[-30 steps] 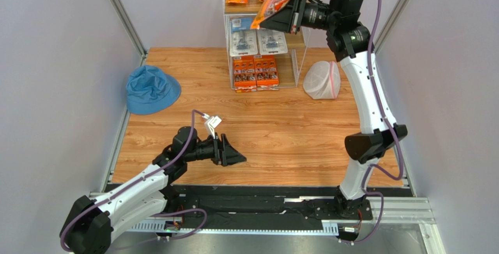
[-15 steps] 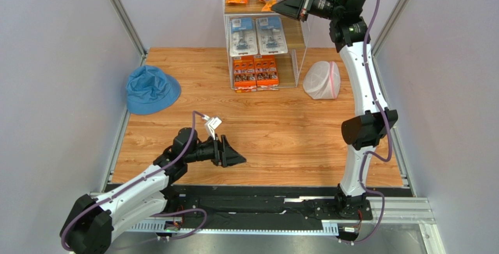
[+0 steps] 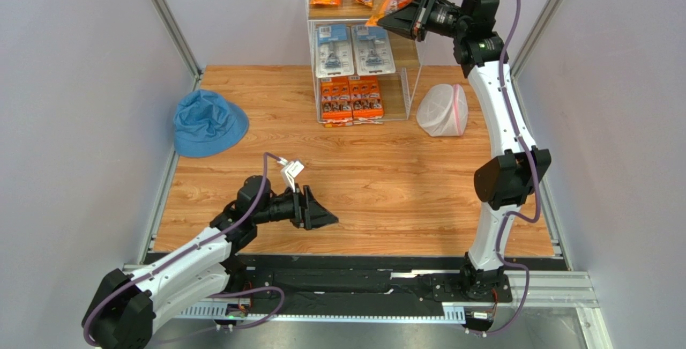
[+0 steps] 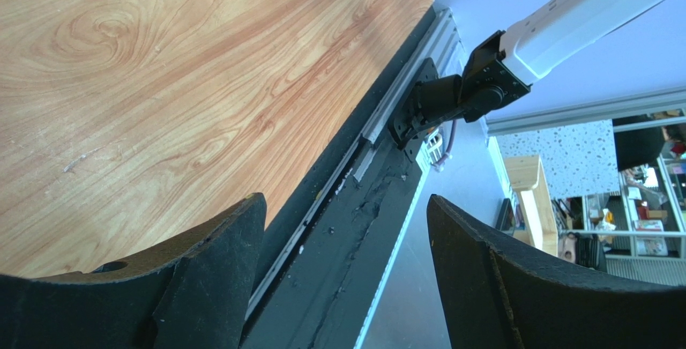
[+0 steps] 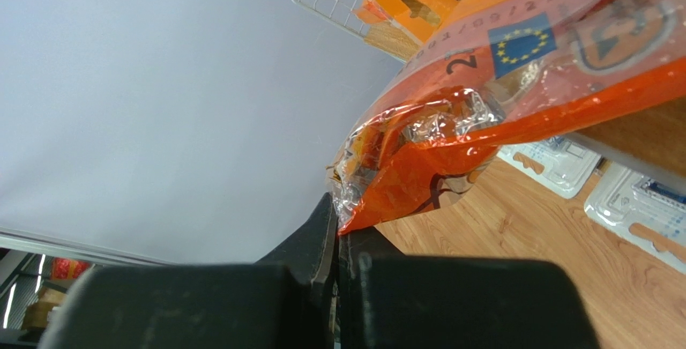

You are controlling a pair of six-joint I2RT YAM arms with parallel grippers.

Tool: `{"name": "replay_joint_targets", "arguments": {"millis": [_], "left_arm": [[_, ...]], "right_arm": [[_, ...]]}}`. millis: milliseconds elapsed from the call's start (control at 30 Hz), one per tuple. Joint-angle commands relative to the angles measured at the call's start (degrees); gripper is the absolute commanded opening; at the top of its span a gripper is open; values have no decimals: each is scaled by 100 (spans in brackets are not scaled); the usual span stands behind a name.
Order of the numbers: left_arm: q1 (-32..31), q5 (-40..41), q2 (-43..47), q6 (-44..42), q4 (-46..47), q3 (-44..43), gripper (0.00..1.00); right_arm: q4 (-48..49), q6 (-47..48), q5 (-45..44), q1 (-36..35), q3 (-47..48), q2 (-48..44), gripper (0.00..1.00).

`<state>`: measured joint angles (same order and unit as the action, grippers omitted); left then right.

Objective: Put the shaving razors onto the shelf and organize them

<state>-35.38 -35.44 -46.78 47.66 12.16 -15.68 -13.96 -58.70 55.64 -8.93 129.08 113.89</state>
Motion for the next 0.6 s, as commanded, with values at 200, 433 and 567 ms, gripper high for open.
{"name": "replay_joint_targets", "arguments": {"millis": [200,433,567], "left_arm": [[13,-15,73,-2,137,39,82],[4,-16,82,15,155,48,81],[4,-24,91,15,146,48,81]], "right_arm": [[-1107,824,-904,146,-734,-1140,1],[-2066,1404,-1634,155,-594,-1395,6],[-2261,1528,-1846,172,-699,-1509,8]]}}
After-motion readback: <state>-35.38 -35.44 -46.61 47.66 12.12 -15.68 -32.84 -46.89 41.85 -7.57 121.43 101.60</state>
